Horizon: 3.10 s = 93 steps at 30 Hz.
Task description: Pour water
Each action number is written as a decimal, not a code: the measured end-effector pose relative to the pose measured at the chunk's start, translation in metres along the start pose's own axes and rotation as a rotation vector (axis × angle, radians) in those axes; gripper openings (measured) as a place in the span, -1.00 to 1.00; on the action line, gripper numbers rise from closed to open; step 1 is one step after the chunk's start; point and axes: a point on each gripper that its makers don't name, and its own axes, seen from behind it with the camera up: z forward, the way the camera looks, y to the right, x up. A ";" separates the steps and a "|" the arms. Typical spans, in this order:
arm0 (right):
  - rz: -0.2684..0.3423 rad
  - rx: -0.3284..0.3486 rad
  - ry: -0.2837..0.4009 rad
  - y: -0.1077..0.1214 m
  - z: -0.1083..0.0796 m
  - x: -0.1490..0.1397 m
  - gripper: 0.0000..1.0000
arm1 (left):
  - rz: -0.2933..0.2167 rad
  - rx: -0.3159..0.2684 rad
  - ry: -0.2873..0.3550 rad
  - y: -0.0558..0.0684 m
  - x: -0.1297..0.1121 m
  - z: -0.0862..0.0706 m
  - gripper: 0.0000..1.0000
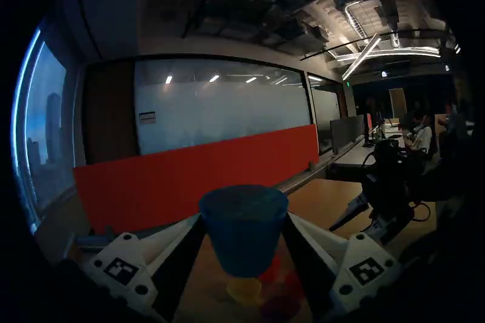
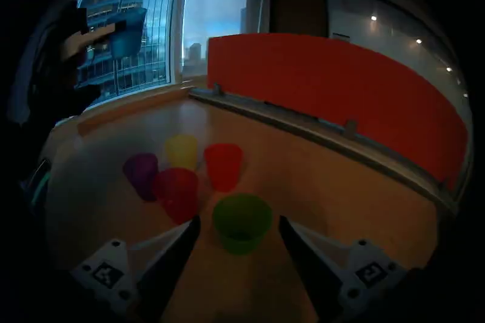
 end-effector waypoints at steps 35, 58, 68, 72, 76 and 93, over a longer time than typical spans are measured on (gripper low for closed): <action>-0.015 -0.006 -0.105 0.006 0.060 -0.027 0.99 | 0.015 0.028 -0.010 -0.019 -0.004 -0.005 0.68; -0.032 -0.014 0.005 0.003 0.031 0.014 0.84 | 0.005 0.020 -0.030 -0.017 -0.010 -0.003 0.68; -0.040 0.000 0.120 -0.011 0.010 0.054 0.84 | -0.040 0.010 -0.014 -0.014 -0.006 0.000 0.68; -0.045 0.004 0.163 -0.017 0.004 0.069 0.84 | -0.057 0.008 -0.005 -0.015 -0.004 0.001 0.68; -0.047 0.005 0.207 -0.021 -0.003 0.083 0.84 | -0.059 0.009 -0.005 -0.014 -0.005 0.001 0.68; -0.031 0.026 0.393 -0.029 -0.028 0.135 0.85 | -0.051 -0.012 -0.020 -0.007 -0.011 0.001 0.68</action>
